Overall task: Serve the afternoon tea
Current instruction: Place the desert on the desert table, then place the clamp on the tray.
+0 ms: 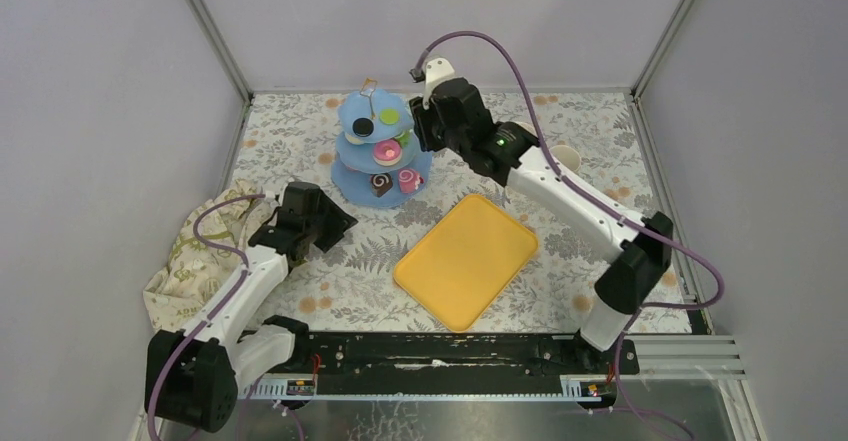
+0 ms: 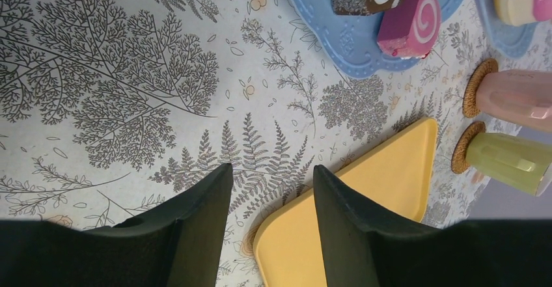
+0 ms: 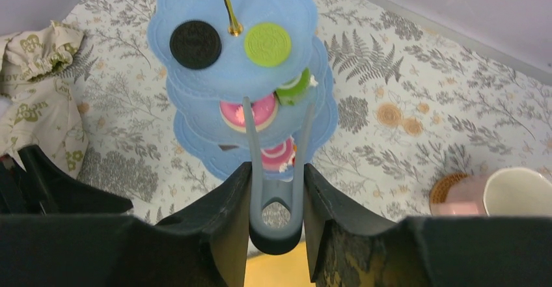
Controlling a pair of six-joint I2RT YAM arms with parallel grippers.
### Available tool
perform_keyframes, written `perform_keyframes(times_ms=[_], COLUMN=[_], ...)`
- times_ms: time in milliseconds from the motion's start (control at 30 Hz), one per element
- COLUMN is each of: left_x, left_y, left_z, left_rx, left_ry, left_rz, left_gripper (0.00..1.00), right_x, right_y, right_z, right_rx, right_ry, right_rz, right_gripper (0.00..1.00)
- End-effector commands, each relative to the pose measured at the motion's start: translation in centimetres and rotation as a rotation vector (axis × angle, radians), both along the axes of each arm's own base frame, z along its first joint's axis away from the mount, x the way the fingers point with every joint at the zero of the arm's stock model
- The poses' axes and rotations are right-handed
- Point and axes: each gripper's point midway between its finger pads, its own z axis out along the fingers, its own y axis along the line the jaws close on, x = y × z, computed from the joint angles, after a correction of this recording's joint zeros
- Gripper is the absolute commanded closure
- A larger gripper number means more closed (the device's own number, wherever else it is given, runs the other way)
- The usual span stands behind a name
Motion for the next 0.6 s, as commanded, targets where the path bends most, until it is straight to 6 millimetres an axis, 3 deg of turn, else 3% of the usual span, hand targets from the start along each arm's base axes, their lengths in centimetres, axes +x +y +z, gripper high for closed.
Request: perform_keyframes(times_ms=[0,133,367,567], left_x=[0.4,0.2,-0.5,-1.2], left_y=[0.8,1.1,1.1,1.2], left_z=[1.6,1.9,1.7,1.2], left_rx=[0.022,0.032,0.027,0.025], left_ry=[-0.046,-0.057,-0.065,-0.071], left_rz=[0.032,0.038,0.031,0.022], left_gripper=[0.44,0.44,0.44,0.44], right_x=[-2.2,-4.8,-9.3,-12.8], right_y=[-2.5,-5.3,-9.4,-11.2], right_z=[3.8,1.5,-6.7,-12.5], right_rx=[0.083,0.092,0.071,0.055], right_ry=[-0.072,-0.047,0.049,0.106], right_rz=[-0.038,-0.084,-0.171,-0.248], right_gripper=[0.62,0.62,0.62,0.63])
